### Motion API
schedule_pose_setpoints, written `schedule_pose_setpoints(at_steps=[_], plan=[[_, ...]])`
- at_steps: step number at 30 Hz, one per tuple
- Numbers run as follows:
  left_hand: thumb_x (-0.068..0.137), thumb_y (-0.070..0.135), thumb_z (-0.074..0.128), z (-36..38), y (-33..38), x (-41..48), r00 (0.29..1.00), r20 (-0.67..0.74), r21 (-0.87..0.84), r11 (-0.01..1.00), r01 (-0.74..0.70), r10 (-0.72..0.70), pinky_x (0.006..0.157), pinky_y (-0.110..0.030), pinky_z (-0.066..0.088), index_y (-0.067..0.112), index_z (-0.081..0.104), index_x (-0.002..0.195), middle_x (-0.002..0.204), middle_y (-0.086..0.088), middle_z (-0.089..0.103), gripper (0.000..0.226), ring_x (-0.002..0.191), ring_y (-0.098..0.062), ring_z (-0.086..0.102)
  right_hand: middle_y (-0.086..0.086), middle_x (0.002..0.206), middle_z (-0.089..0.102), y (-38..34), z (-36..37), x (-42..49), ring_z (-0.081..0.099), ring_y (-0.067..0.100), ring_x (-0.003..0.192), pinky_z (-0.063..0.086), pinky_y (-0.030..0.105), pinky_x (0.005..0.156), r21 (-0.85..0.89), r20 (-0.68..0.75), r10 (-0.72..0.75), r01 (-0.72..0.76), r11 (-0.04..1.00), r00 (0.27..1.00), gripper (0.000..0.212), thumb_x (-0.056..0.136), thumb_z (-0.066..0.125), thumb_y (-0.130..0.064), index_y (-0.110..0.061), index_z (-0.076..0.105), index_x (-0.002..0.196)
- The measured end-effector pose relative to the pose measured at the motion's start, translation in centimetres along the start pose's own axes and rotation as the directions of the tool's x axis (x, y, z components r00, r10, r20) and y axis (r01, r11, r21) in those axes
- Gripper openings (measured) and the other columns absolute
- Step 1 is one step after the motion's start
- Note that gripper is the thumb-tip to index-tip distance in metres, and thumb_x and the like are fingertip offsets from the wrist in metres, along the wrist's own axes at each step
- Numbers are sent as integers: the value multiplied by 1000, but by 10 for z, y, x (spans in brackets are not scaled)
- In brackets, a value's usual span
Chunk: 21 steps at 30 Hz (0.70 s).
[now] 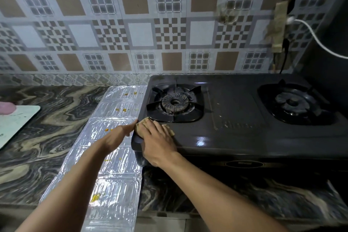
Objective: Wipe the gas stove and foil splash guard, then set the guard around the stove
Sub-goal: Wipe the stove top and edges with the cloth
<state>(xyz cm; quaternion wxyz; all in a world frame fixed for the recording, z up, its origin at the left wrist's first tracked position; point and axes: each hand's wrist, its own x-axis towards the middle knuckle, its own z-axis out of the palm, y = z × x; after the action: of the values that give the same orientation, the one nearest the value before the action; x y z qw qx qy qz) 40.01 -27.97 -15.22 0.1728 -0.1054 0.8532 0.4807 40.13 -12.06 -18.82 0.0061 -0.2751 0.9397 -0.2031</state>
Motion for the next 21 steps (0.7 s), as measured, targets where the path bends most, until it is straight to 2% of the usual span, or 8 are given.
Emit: schedule_pose_setpoints(at_steps=[2, 4, 5, 6, 8, 12, 17, 21], plan=[[103, 44, 33, -2, 2, 0, 1000, 1, 14, 1000, 0, 0, 108, -36, 20, 24, 33, 152, 141, 5, 41, 53, 130, -17, 35, 3, 163, 23, 5, -4, -3, 16, 28, 150, 13, 44, 122, 0, 7, -28, 28, 1000, 1000, 67, 89, 52, -14, -20, 31, 152], [92, 62, 39, -7, 0, 4, 1000, 2, 45, 999, 16, -16, 118, -40, 21, 23, 46, 146, 147, 2, 44, 66, 136, -19, 38, 2, 166, 18, 10, -8, -9, 11, 25, 152, 8, 41, 124, -1, 46, -39, 40, 999, 998, 70, 90, 52, -13, -20, 26, 155], [86, 68, 42, -8, 2, 7, 1000, -4, 60, 998, 29, -29, 117, -40, 24, 24, 54, 139, 147, -2, 48, 70, 135, -20, 41, 1, 166, 16, 13, -9, -12, 10, 24, 152, 7, 41, 124, -7, 56, -45, 45, 999, 997, 70, 92, 51, -14, -21, 25, 156], [87, 65, 43, -9, 4, 9, 999, -30, 81, 996, 36, -34, 113, -39, 27, 23, 59, 134, 145, -7, 51, 66, 133, -22, 44, 1, 166, 17, 17, -11, -16, 12, 25, 152, 7, 41, 123, -15, 44, -50, 50, 999, 998, 67, 94, 49, -15, -21, 25, 157], [100, 46, 43, -5, 13, 11, 996, -92, 123, 992, 32, -20, 109, -36, 30, 14, 60, 134, 142, -11, 54, 50, 134, -25, 46, 2, 166, 20, 27, -11, -26, 17, 27, 151, 9, 42, 122, -34, 8, -48, 48, 998, 999, 62, 96, 44, -19, -21, 29, 156], [105, 17, 38, 3, 23, 26, 986, -165, 244, 970, 14, 27, 109, -31, 31, 11, 54, 141, 143, -5, 53, 39, 135, -27, 46, 1, 165, 23, 55, -21, -53, 22, 27, 150, 11, 43, 122, -47, -32, -27, 25, 999, 999, 59, 98, 41, -21, -23, 29, 156], [100, 13, 42, 17, 47, 41, 967, -250, 468, 880, 78, 47, 101, -36, 39, 10, 57, 135, 142, -23, 53, 38, 128, -39, 50, -2, 166, 19, 111, -51, -95, 18, 22, 151, 12, 39, 123, -89, -86, 85, -92, 992, 993, 55, 102, 37, -23, -23, 28, 157], [96, 17, 48, 11, 49, 48, 966, -255, 614, 780, 121, 50, 96, -37, 43, 13, 64, 128, 135, -22, 59, 36, 121, -40, 56, -7, 168, 11, 142, -67, -115, 9, 18, 154, 11, 37, 123, -89, -70, 184, -190, 978, 980, 55, 105, 31, -26, -26, 21, 159]])
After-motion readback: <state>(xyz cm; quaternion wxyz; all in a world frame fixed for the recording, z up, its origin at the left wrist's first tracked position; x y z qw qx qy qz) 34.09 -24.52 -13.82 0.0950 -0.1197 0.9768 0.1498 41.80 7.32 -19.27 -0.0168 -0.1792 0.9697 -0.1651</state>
